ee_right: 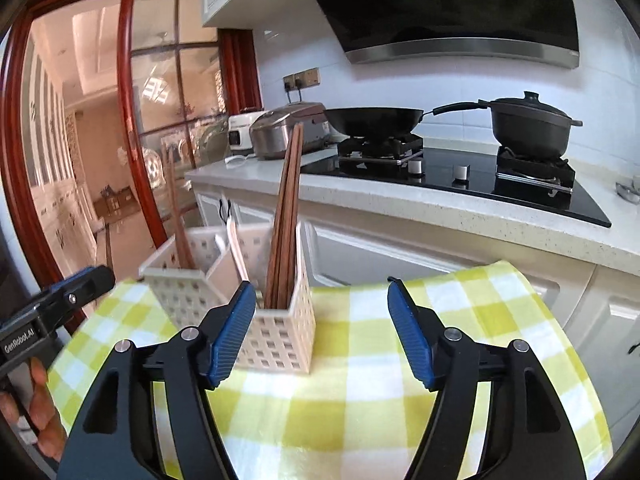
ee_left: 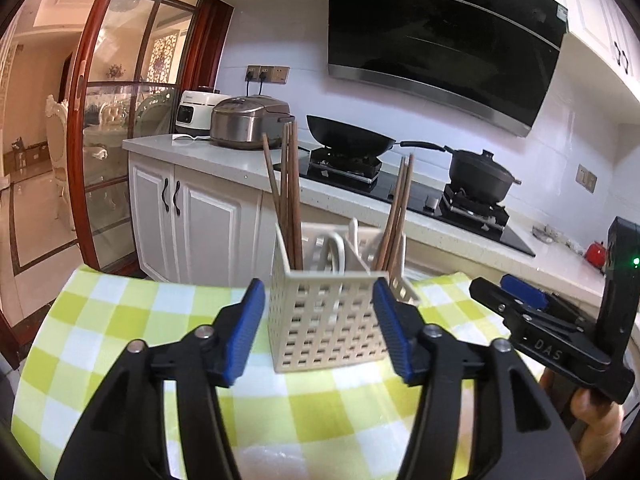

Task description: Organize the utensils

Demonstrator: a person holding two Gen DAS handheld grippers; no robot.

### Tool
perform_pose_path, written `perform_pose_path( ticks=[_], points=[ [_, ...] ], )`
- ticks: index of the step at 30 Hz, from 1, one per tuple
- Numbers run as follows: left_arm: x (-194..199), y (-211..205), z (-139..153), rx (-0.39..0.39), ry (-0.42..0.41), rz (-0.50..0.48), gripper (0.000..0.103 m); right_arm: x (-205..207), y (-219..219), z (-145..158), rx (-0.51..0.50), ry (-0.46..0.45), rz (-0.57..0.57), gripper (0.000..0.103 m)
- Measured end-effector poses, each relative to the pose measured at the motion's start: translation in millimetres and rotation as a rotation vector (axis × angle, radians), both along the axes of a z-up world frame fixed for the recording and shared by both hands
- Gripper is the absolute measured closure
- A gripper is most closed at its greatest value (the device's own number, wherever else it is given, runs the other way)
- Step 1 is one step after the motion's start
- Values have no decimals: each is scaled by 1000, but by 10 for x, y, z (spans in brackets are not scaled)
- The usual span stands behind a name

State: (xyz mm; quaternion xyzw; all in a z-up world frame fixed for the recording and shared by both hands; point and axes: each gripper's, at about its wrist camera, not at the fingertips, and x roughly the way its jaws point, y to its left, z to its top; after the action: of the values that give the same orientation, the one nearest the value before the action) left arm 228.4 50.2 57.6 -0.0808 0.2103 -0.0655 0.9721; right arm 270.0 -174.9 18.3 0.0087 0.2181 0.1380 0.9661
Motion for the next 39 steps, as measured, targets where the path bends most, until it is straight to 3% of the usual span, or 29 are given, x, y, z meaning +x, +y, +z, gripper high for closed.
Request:
perform_pose_path(
  ticks=[4,9,18,39],
  points=[
    [-51,-33,-115,16,-2,-27,38,-49,-51,-115,6,-7,15,27],
    [-56,-66,-174,13,-11,-41,23,-82,-43,-140,15,-21,28,18],
    [-76,-86,-224,25,-14,-31,11,-131,-42,-133,-5,-28,28,18],
    [-59,-54,-220,22,-15,-22,9,-171,-29,-115,-1,-30,46,18]
  ],
)
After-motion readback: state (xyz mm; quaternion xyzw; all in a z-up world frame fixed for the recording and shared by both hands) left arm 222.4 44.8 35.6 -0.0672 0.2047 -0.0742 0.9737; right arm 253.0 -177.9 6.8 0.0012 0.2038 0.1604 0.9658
